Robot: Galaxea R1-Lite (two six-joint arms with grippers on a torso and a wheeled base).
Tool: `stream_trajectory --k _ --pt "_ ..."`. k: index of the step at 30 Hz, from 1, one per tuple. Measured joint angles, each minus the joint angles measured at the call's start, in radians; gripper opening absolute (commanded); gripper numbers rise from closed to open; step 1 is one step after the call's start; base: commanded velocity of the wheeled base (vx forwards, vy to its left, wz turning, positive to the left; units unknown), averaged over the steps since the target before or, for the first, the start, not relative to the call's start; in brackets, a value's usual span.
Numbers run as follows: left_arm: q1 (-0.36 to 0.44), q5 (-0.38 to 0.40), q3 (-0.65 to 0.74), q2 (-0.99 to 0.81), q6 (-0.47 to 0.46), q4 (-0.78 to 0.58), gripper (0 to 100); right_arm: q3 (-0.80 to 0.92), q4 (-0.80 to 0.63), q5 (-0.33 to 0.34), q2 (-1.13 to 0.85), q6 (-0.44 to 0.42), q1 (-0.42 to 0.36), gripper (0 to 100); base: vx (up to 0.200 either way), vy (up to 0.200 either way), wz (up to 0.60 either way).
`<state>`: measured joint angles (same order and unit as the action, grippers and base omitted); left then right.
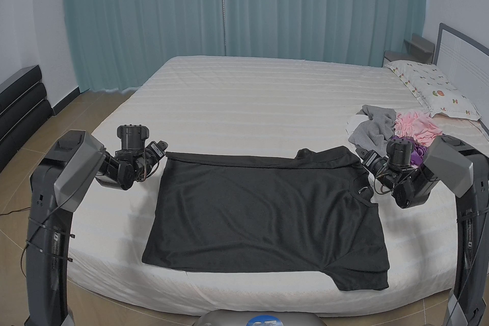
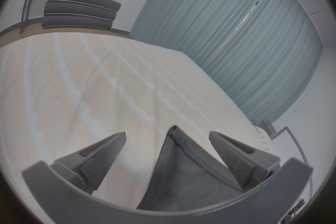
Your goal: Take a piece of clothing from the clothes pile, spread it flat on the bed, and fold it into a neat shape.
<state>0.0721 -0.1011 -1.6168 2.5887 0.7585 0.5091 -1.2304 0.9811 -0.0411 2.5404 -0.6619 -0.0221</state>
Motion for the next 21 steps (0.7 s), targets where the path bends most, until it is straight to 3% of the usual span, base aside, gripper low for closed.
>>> stream_trajectory --k 12,21 --pt "0.014 0.083 0.572 -0.307 0.019 0.119 100 0.555 0.211 0.133 -0.251 -0.038 0.004 100 0.000 0.000 0.00" --pt "0.082 0.112 0.990 -0.519 0.073 0.187 100 0.982 0.382 0.210 -0.379 -0.053 -0.002 100 0.000 0.000 0.00"
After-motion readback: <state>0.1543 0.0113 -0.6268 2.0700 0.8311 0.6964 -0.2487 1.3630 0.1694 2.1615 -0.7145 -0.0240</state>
